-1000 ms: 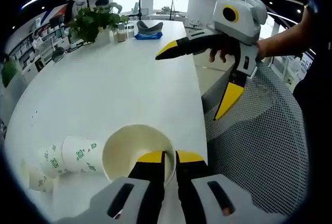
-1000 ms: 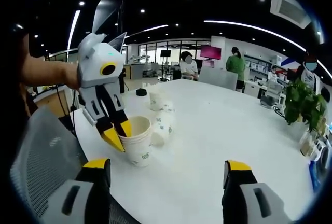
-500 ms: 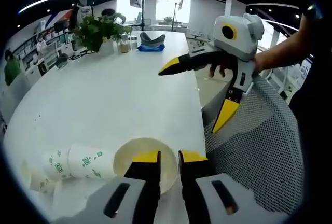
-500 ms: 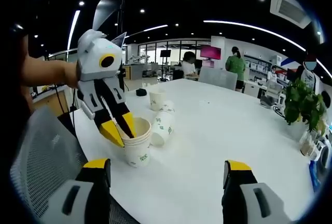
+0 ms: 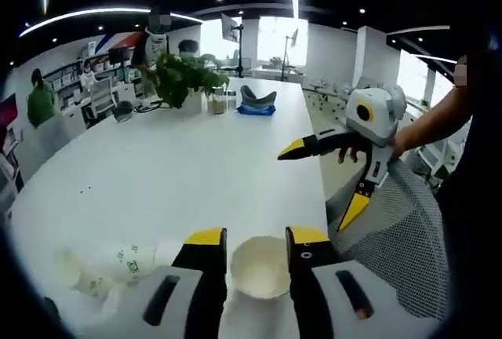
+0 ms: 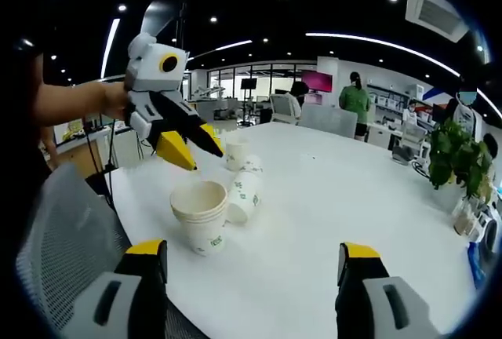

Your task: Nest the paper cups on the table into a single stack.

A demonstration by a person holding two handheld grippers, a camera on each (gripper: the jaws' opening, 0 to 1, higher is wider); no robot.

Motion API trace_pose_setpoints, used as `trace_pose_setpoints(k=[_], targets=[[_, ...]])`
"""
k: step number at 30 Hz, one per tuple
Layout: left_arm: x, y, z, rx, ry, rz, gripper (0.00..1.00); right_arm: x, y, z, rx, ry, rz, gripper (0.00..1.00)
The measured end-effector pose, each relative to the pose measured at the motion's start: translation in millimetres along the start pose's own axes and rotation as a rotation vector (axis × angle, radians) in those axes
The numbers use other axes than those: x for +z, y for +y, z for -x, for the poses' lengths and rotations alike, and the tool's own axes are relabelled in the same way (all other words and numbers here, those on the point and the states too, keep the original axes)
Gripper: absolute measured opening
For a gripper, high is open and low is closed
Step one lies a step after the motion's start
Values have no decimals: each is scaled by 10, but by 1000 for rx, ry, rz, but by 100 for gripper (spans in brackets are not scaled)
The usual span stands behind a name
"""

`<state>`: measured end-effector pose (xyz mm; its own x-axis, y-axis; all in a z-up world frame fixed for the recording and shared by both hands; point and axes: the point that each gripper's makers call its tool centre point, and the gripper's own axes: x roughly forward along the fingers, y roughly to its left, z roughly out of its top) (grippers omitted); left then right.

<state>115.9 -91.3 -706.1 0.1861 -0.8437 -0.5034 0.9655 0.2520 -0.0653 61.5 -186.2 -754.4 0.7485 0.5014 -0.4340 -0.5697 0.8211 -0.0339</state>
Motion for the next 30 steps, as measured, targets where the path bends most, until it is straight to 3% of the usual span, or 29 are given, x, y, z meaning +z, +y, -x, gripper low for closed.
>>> trace_pose_setpoints(k=[6,12,15,17,19,30], targets=[[35,385,202,102,-22,-1,43,-8,23,-5,12,6,1,91],[19,720,414,178,-46,39,49,-5,26,-3,14,6,1,91],[43,765,449,200,-64,76,52,-5,14,1,9,4,-1,91],[11,908,535,213,-76,100,52,-6,12,1,8,5,-2,91],[38,887,513,236,-80,106,54,-8,11,0,8,5,-1,91],[-190,1323,631,330,-78,139,56,-4,1,0,3,4,-3,91]])
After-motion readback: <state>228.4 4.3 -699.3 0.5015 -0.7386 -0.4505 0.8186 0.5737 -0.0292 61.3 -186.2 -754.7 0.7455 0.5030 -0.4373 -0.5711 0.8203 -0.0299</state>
